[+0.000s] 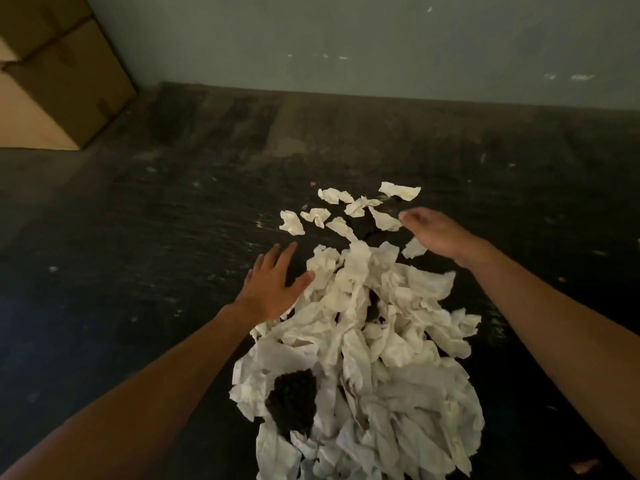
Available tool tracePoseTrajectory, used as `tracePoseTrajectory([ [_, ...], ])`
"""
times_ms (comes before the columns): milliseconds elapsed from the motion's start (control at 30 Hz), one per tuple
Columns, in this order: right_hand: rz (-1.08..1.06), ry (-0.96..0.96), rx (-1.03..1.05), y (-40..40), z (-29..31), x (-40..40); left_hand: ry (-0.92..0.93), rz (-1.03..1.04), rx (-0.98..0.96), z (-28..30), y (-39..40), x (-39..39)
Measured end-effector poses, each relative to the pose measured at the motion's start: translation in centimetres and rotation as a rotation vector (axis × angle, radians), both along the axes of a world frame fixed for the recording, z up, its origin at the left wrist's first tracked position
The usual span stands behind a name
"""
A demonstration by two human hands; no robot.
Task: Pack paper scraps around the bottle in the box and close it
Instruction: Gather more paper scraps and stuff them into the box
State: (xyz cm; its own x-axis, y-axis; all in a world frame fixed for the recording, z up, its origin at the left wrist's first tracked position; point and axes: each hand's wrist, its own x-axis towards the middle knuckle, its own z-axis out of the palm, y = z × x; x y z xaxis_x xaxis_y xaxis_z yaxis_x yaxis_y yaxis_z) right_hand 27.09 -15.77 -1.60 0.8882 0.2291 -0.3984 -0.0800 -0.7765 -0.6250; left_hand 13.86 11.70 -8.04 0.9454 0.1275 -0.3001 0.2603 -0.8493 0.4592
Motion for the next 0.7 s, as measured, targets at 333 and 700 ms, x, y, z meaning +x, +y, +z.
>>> tracePoseTrajectory([
  [333,-0.028,-0.086,-0.277,1.7,-5.2,11.2,-0.045,-0.092,0.145,-0.3,0.1,14.9],
  [700,0.428,0.047,-0.396,5.3,-7.4,9.6,0.015,-0.278,0.269,-2.5,-2.8,19.1],
])
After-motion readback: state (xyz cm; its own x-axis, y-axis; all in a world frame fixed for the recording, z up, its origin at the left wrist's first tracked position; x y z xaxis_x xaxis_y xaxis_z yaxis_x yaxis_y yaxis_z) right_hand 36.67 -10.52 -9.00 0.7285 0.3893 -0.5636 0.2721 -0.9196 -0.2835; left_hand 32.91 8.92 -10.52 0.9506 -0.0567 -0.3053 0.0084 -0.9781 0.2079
